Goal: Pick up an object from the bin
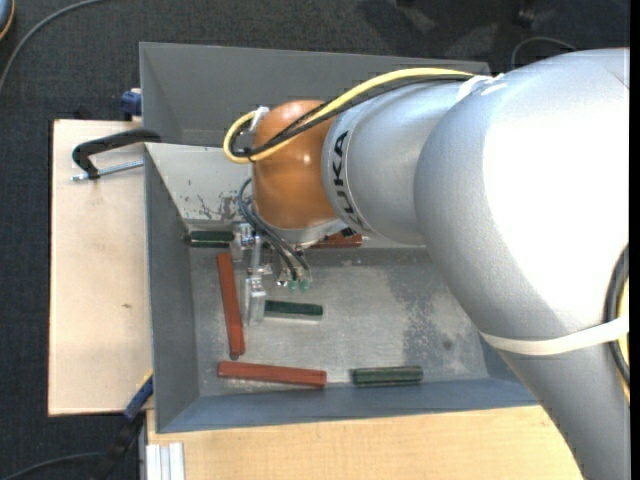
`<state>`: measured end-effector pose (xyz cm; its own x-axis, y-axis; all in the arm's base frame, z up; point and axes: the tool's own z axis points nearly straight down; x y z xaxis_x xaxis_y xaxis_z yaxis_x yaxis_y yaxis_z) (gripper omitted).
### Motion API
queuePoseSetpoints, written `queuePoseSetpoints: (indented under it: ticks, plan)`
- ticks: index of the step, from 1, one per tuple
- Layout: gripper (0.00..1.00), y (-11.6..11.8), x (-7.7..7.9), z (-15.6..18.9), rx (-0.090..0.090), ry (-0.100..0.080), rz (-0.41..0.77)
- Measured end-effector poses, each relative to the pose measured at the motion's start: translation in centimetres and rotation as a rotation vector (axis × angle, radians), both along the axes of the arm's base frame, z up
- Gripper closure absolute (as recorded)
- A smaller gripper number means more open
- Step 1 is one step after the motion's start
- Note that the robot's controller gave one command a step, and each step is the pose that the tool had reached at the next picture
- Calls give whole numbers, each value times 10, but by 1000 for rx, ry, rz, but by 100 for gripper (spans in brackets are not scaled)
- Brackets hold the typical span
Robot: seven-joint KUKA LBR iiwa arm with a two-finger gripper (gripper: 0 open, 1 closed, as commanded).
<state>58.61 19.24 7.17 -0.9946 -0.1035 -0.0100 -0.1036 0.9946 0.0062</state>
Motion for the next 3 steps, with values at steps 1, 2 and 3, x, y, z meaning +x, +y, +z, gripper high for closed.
queuePoseSetpoints:
  ticks: [1,2,3]
  plan:
    - [0,-99,-46,18,-10,11,-67]
    - [0,-77,-43,-2,-6,10,17]
    - [100,-77,-42,-1,-6,9,17]
